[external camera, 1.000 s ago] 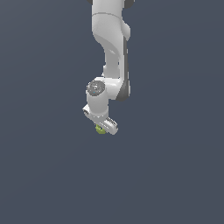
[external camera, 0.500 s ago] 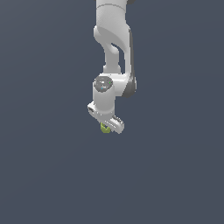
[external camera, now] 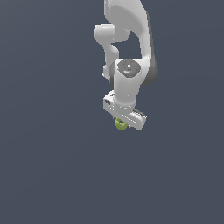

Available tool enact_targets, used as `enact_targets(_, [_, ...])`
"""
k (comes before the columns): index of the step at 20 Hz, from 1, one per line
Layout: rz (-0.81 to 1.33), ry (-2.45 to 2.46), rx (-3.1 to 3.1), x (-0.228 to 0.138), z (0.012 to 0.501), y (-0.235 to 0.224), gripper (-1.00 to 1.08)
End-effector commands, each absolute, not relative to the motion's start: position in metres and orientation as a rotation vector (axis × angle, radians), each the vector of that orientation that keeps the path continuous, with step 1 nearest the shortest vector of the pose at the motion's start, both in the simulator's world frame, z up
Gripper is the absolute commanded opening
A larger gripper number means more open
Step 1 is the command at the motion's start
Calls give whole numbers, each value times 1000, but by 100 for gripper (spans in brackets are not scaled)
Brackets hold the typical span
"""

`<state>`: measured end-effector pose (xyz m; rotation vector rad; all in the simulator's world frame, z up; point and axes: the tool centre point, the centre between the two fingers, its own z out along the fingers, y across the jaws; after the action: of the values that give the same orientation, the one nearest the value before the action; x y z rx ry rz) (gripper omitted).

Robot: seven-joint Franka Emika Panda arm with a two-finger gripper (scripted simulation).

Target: Pick up the object and move it to a goal position.

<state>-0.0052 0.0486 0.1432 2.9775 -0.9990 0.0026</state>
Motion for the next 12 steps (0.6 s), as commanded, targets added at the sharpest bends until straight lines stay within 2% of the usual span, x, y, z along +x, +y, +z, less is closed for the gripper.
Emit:
enact_targets(1, [3, -1000, 2976, 0, 164, 72, -100])
enact_targets(12, [2, -1000, 2977, 26, 249, 168, -100])
